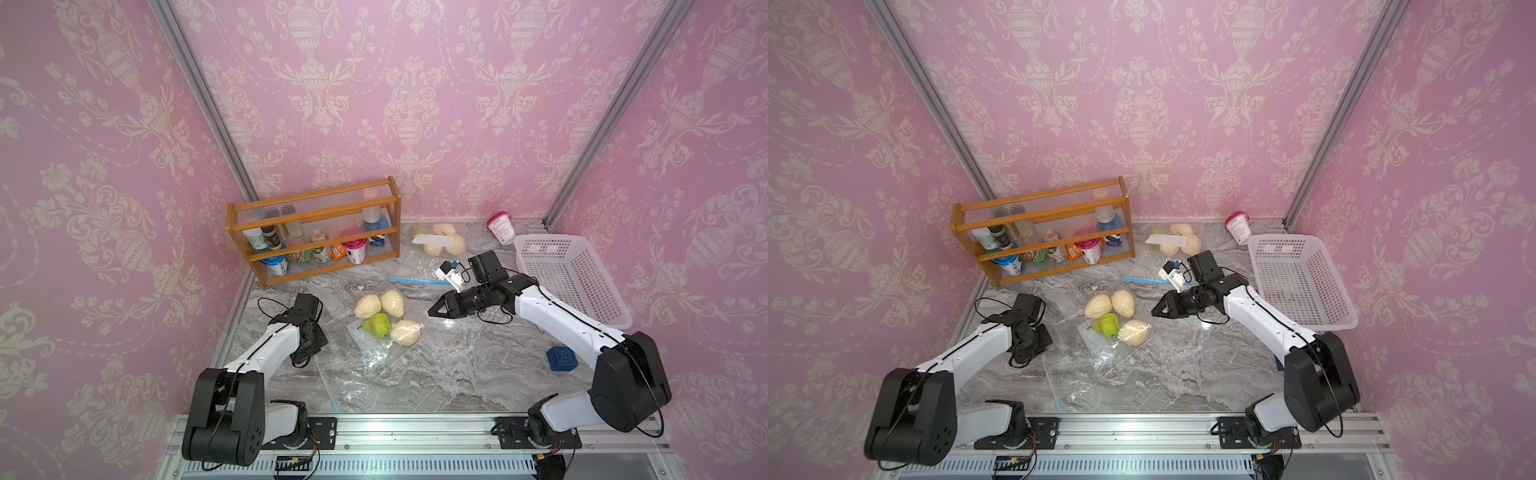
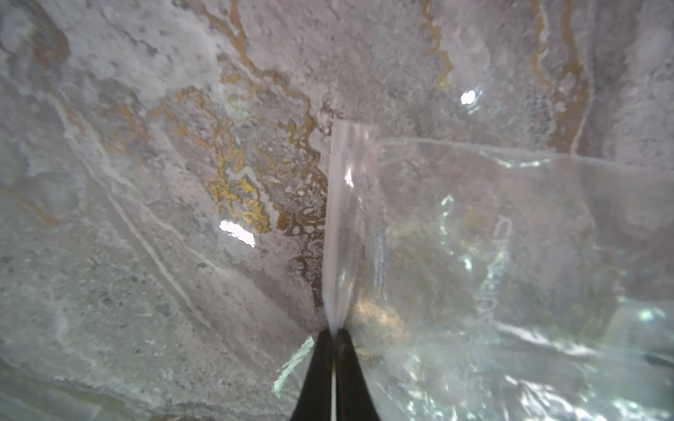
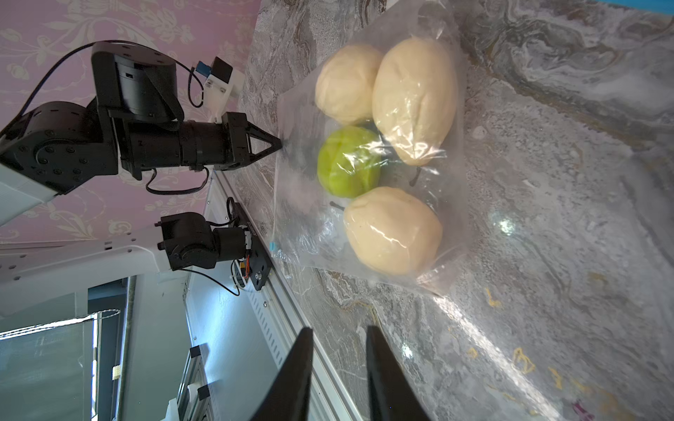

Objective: Open the zip-top bag and take out the pear
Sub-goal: Pick up the zipper food storage bag at the center of the board.

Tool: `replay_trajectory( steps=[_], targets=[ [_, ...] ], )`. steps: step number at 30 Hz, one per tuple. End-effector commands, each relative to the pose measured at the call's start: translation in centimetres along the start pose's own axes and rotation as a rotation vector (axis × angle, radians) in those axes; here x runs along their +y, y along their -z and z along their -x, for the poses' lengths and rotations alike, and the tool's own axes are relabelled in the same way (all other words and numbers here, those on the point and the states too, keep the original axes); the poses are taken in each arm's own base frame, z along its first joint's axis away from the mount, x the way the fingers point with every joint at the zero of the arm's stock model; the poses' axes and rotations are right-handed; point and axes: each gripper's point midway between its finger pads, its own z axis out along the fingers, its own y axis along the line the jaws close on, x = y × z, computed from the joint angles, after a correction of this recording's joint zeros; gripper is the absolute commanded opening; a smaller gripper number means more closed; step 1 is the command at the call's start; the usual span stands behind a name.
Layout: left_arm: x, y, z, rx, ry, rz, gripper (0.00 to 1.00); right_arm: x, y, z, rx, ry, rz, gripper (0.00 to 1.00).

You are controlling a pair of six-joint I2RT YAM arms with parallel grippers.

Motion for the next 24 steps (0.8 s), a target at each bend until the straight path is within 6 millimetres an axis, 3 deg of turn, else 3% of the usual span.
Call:
replay_trajectory(
  steps=[1,8,14,17,21,24],
  targets=[
    [-2.4,2.5,1.2,-0.039,-0.039,-0.126,0.0,1.1,0.3,1.0,-0.014,0.033,0.025,0.29],
    [-8.6,11.6,6.6,-0.239,-0.149,-0.38,0.0,2.5,1.3,3.7,-0.112,0.093,0.036,0.32],
    [-14.1,17.5,9.7,-0.279,-0.354,-0.503,0.0,4.9,3.4,7.2,-0.269,0.282,0.035,0.33],
    [-17.7,20.8,10.4,-0.341,-0.549,-0.557,0.0,6.2,4.3,8.8,-0.351,0.377,0.051,0.33],
    [-22.6,25.6,9.6,-0.491,-0.899,-0.61,0.0,7.8,5.5,10.6,-0.451,0.476,0.075,0.33],
    [-25.2,28.3,9.6,-0.572,-1.069,-0.646,0.0,8.9,6.4,11.1,-0.485,0.561,0.073,0.36]
  ],
)
